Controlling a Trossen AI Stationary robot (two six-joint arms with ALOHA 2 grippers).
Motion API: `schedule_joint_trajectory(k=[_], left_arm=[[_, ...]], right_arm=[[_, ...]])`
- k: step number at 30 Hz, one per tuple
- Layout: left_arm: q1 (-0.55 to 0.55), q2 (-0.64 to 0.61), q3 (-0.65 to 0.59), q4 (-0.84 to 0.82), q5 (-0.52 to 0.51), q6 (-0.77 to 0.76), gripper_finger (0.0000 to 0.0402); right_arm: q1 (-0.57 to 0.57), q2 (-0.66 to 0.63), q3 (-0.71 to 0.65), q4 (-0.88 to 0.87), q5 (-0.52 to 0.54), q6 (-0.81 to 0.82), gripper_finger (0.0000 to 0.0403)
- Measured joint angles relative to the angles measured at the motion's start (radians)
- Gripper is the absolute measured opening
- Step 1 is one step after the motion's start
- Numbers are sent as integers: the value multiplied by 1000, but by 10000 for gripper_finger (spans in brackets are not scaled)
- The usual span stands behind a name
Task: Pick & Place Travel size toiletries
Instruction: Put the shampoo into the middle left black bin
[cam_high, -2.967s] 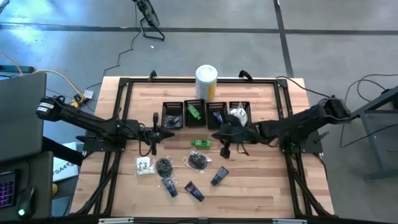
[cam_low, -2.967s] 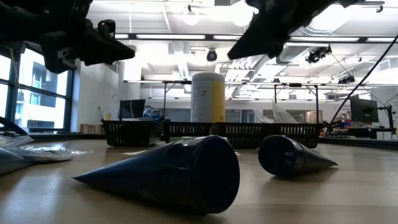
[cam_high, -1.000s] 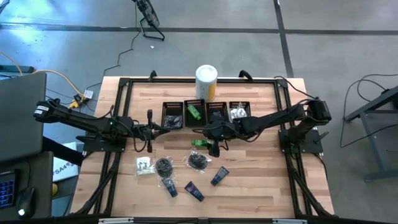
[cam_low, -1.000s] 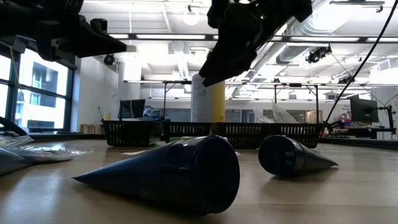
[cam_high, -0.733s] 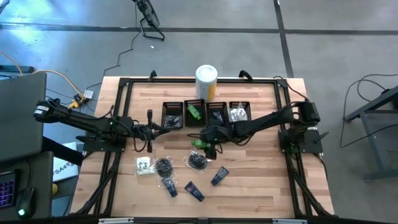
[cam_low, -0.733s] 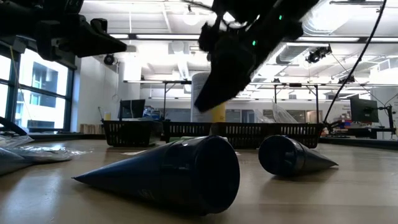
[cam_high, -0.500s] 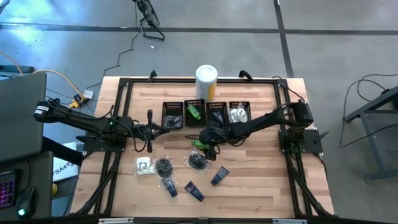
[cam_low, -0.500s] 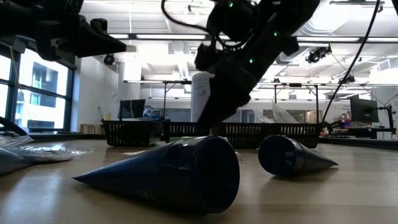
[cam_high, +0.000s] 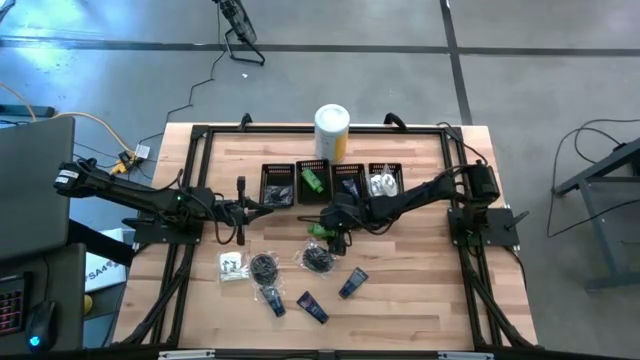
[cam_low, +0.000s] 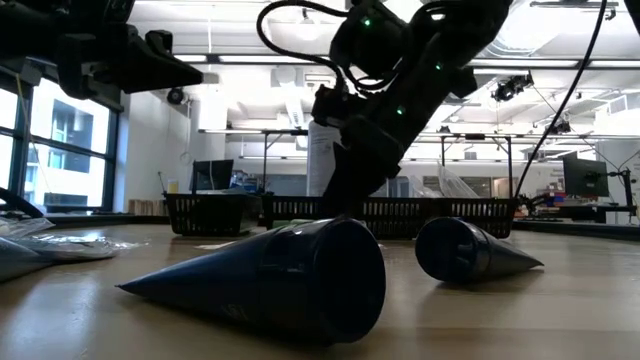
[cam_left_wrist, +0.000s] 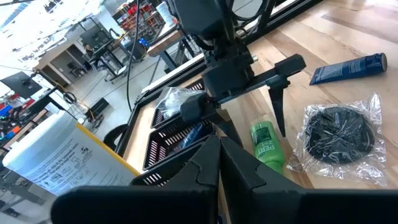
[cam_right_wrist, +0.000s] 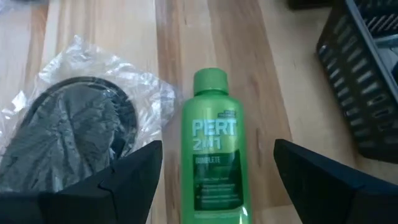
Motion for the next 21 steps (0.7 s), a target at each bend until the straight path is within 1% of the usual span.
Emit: schedule_joint_trajectory(k=[3, 6, 11, 15, 21], left_arm=[[0, 0, 0, 0, 0, 0, 8], [0, 0, 0, 0, 0, 0, 8], [0, 0, 0, -3, 0, 0, 8], [0, 0, 0, -3, 9, 0, 8], [0, 0, 0, -2, 16, 0, 8]], right_arm=[[3, 0, 1, 1, -47, 0, 301], [3, 0, 1, -51, -88, 6, 301], [10, 0, 1, -98, -81, 6, 301], [10, 0, 1, -136, -132, 35, 301], [23, -1, 1, -142, -108, 53, 301]])
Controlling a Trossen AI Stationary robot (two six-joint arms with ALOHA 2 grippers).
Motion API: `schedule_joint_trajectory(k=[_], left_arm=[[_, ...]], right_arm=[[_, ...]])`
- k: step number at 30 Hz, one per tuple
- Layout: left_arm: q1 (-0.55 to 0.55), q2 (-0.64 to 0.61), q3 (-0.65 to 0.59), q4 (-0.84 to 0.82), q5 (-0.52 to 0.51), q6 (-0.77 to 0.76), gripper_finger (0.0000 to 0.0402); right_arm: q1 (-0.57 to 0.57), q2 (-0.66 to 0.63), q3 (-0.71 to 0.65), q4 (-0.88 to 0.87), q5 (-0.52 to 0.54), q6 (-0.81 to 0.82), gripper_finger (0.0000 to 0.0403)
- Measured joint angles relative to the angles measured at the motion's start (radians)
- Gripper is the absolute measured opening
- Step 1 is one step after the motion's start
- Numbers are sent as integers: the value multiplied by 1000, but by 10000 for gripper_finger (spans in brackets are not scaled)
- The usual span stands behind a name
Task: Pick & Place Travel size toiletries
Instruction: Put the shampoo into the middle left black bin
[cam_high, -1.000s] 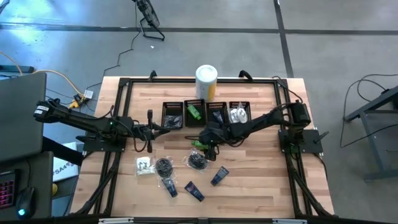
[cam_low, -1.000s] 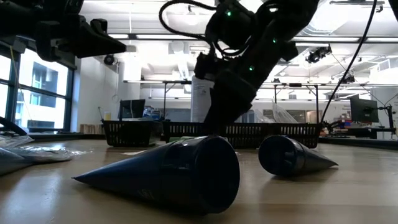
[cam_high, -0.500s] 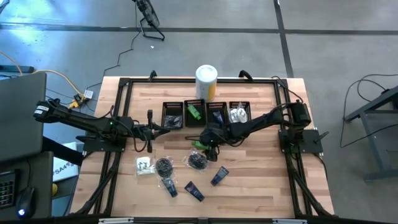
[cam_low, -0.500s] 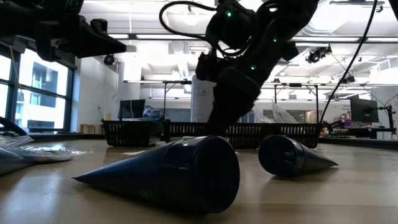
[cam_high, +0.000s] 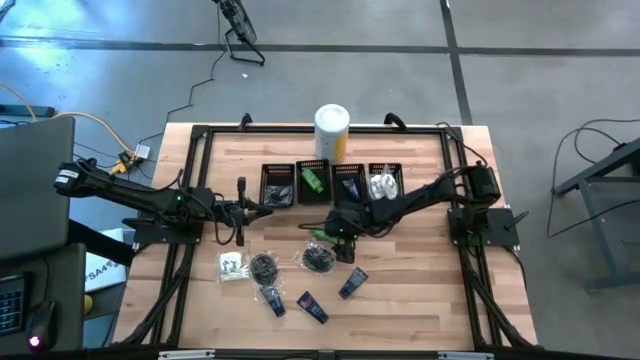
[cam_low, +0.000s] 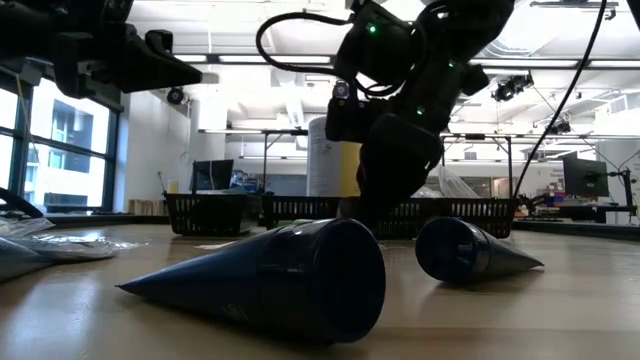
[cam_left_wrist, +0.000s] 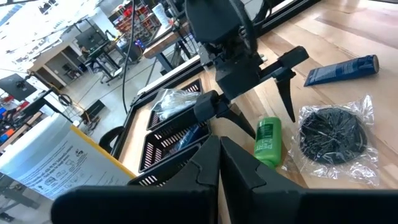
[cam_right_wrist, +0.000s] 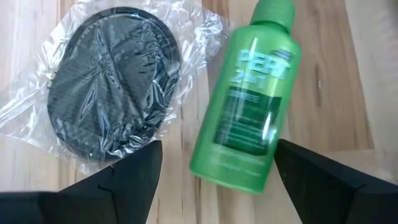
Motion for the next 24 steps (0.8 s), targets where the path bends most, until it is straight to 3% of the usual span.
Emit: schedule_joint_trajectory(k=[10, 24], left_arm=[[0, 0, 0, 0, 0, 0, 8], [0, 0, 0, 0, 0, 0, 8]], right_arm=[[-3, -1, 0, 37, 18, 9, 295], [-3, -1, 0, 36, 13, 10, 217]])
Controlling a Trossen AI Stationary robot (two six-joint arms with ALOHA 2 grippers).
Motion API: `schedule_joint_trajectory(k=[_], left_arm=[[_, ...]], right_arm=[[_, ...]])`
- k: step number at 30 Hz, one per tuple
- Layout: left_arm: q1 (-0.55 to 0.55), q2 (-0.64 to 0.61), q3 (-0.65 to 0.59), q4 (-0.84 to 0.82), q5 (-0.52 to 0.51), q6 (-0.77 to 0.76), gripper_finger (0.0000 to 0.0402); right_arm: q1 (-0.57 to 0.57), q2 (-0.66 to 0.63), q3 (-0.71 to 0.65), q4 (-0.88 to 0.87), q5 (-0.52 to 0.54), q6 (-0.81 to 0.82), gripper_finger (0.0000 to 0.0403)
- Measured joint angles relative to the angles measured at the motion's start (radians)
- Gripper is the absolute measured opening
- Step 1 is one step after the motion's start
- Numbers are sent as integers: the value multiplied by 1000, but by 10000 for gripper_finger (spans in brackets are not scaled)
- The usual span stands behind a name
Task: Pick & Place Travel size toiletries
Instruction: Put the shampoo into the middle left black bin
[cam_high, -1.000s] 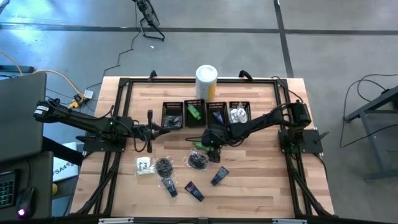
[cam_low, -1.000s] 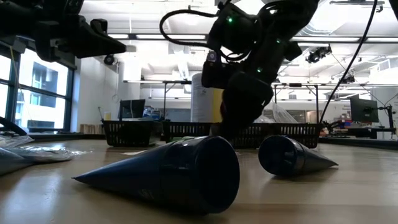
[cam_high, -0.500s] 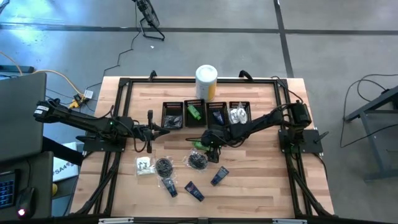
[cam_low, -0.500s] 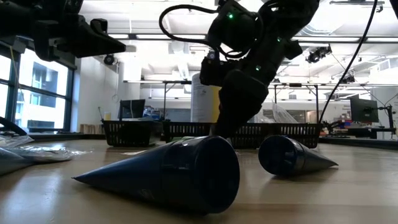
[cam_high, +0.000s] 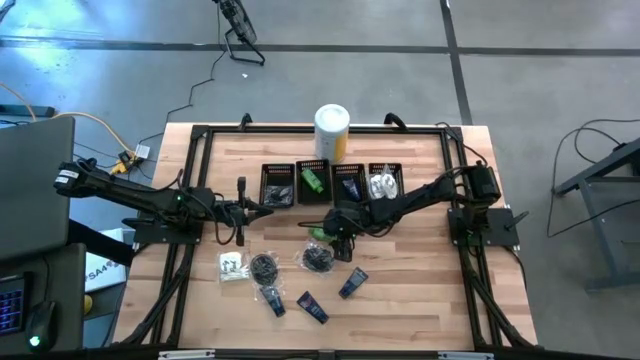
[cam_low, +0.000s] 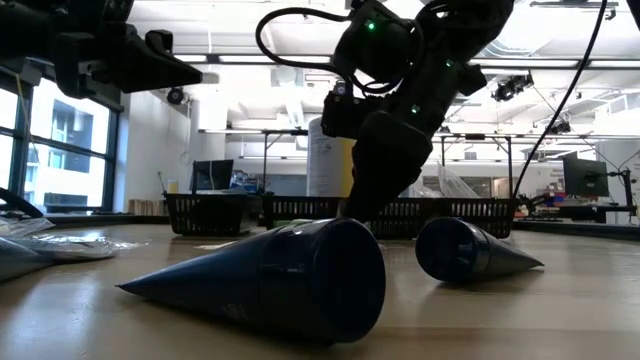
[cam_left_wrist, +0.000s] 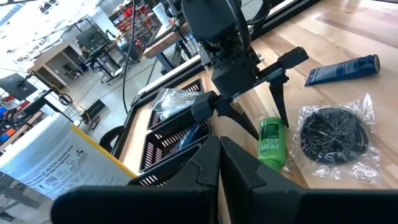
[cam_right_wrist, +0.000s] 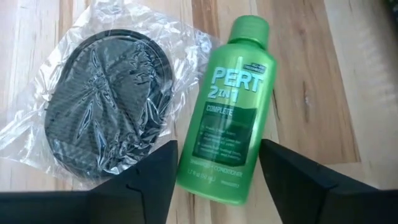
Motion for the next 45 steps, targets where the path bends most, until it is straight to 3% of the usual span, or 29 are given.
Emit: schedule_joint_trajectory(k=[11, 16, 25, 36, 45], left_arm=[[0, 0, 0, 0, 0, 0, 8], [0, 0, 0, 0, 0, 0, 8], [0, 0, 0, 0, 0, 0, 8], [0, 0, 0, -5, 0, 0, 8], [0, 0, 0, -7, 3, -1, 8]], right_arm=[[0, -1, 0, 1, 20, 0, 174], [0, -1, 0, 0, 19, -2, 197], [0, -1, 0, 5, 66, -11, 276], [-11, -1, 0, 72, 52, -64, 260], [-3, 89, 3, 115, 86, -89, 259]])
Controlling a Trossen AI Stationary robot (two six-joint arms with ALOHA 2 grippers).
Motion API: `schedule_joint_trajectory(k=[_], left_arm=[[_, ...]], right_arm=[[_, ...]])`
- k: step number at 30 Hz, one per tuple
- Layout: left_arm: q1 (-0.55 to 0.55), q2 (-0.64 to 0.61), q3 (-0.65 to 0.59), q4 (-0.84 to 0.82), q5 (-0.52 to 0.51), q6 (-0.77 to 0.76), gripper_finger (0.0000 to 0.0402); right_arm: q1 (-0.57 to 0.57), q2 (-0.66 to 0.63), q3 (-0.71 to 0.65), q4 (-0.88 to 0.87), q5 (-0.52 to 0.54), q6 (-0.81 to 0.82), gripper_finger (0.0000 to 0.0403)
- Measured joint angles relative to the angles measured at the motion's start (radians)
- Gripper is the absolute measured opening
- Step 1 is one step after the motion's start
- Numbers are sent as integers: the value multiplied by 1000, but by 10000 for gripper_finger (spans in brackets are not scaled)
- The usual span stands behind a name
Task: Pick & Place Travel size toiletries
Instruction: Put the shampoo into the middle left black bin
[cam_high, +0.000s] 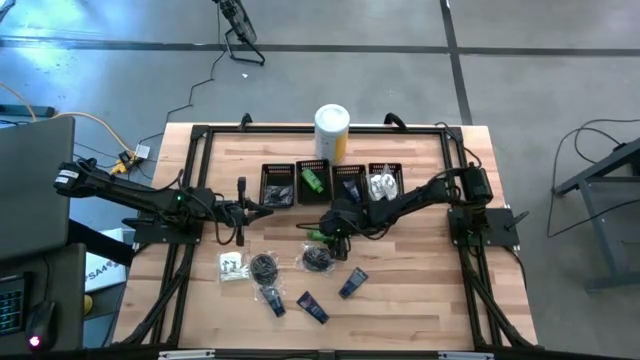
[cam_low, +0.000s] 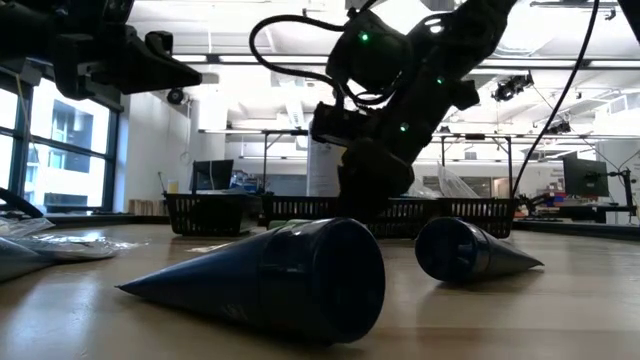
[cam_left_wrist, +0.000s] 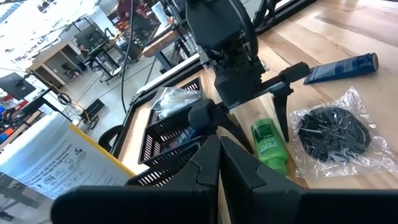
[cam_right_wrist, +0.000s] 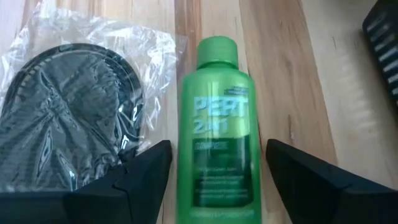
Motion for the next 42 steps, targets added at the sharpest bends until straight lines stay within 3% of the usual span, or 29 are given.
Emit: schedule_joint_trajectory(k=[9, 24, 42], left_arm=[[0, 0, 0, -1, 3, -1, 8], [0, 0, 0, -2, 4, 1, 8], [0, 1, 0, -6, 5, -1, 8]], right_arm=[[-1, -14, -2, 15, -5, -1, 241], [0, -14, -3, 18, -8, -2, 178], [-9, -109, -6, -8, 31, -2, 177]])
